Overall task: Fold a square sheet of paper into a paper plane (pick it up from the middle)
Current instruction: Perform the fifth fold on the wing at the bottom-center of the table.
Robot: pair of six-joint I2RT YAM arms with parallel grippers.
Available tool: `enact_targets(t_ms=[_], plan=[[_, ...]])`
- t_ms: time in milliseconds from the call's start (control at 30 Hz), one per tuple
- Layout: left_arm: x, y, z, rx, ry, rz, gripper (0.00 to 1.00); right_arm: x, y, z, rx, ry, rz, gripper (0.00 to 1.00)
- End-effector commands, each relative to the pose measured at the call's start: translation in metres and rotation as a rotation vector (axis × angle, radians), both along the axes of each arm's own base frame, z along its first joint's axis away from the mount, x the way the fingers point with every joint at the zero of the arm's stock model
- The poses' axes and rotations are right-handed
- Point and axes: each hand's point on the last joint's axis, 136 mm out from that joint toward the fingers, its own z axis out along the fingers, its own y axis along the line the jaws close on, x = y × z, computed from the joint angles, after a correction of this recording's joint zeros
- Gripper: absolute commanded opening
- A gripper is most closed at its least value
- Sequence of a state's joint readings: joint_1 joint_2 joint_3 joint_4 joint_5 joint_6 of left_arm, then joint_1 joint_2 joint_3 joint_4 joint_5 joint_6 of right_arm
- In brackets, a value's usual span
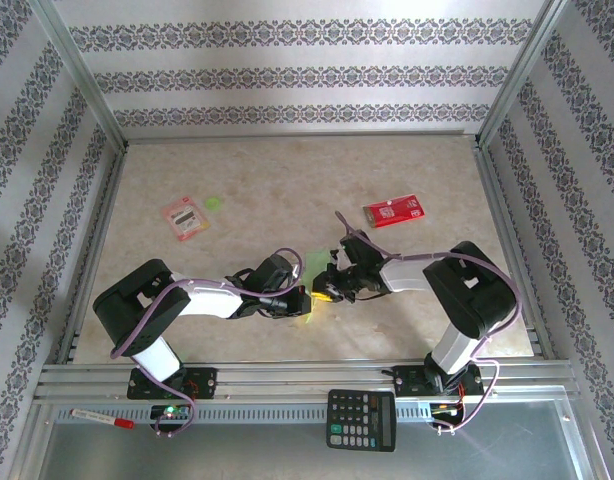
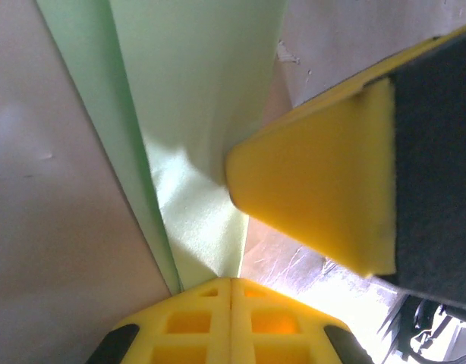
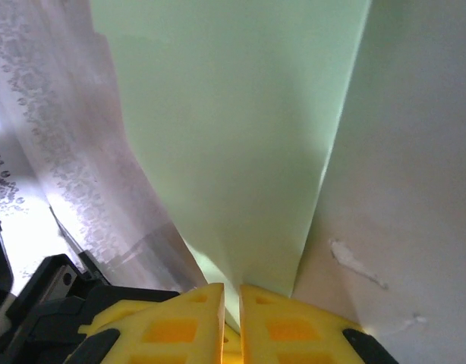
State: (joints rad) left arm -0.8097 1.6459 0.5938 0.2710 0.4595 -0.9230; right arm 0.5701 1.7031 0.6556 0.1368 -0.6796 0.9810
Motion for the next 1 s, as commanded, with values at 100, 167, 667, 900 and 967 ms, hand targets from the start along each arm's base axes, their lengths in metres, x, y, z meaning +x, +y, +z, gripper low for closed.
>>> enact_targets(t_ms=[100,167,667,900,967], plan=[[-0.023,0.040,-0.045,0.194,0.098,0.015,0.00,0.057,-0.030,-0.015,-0.066,-0.045,-0.099,0.14],[-0.023,0.040,-0.045,0.193,0.101,0.013,0.00,0.070,-0.036,-0.014,-0.065,-0.051,-0.114,0.15],[0.012,-0.006,0.037,-0.015,-0.013,0.021,0.18,0.104,-0.080,0.046,-0.131,-0.220,-0.149,0.19],[0.034,0.060,0.073,-0.050,-0.059,0.234,0.31,0.033,-0.067,0.053,-0.358,-0.329,-0.102,0.34],[0.043,0.090,0.078,-0.027,-0.083,0.309,0.34,0.023,-0.054,0.053,-0.414,-0.360,-0.107,0.40]])
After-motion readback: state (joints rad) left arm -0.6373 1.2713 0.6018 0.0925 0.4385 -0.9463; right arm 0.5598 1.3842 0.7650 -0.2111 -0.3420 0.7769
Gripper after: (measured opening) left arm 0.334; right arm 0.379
